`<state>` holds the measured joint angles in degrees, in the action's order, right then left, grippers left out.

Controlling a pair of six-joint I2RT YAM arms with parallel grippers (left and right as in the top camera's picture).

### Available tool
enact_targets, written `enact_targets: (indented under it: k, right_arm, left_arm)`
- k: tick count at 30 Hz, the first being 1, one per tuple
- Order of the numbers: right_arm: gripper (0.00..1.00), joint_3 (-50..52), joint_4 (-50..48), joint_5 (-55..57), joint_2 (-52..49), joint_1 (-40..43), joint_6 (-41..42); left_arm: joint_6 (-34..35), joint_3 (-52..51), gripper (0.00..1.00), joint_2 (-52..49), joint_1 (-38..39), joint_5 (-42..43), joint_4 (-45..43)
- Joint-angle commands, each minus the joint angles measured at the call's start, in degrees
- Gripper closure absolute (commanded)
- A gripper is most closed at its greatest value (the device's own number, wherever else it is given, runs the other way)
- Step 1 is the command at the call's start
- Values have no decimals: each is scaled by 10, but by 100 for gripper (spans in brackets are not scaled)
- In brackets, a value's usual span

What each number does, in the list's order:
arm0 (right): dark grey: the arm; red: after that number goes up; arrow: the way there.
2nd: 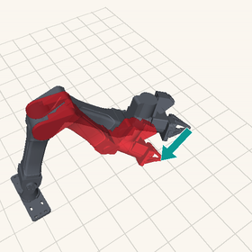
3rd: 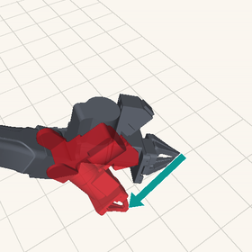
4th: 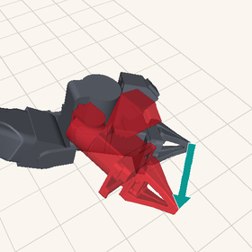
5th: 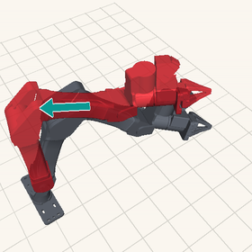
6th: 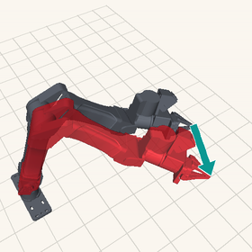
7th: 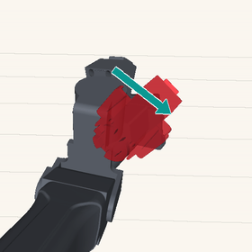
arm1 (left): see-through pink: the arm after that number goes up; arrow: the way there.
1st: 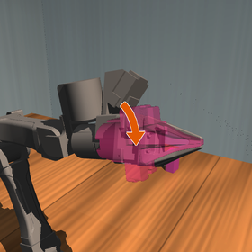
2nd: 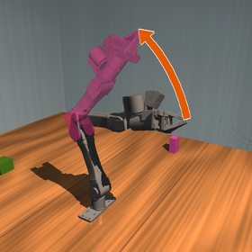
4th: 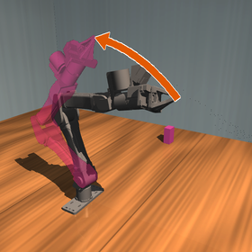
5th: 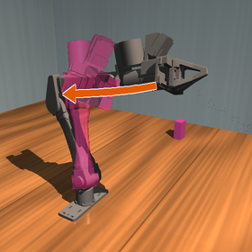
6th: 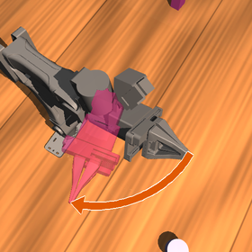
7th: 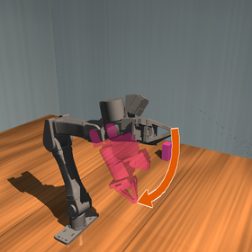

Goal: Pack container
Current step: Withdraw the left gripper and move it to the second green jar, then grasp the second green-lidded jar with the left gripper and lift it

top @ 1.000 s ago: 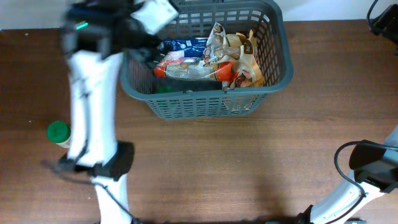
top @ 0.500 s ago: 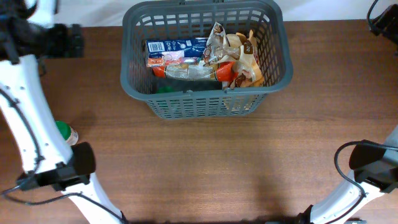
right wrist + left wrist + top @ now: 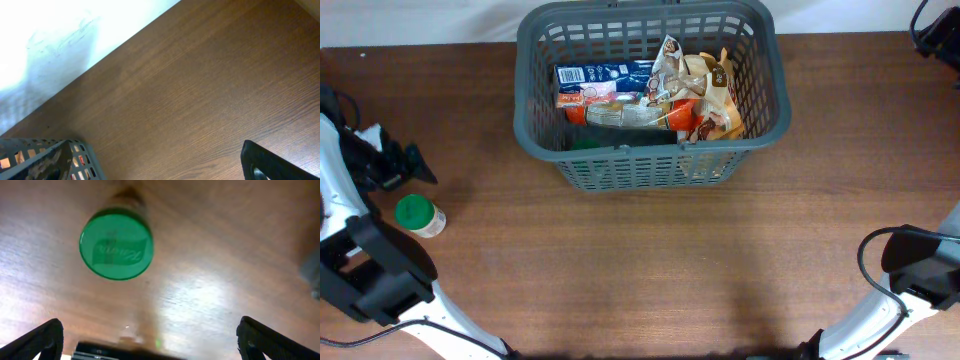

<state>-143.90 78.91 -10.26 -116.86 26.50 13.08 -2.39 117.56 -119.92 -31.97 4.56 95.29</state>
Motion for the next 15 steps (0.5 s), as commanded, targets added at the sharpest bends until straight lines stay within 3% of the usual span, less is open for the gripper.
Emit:
enact_targets:
  k: [1, 8, 12, 15]
  right_arm:
    - [1, 1, 0, -5, -2, 2, -1]
    - [1, 1, 0, -5, -3, 2, -1]
    - [1, 1, 0, -5, -3, 2, -1]
    - [1, 1, 0, -5, -3, 2, -2]
  left_arm:
    - [27, -25, 8, 0, 0, -65, -12]
    - [36, -55, 8, -1, -19, -93, -39]
    - [-18, -102, 8, -1, -23, -36, -79]
    - [-21, -147, 8, -1, -23, -30, -123]
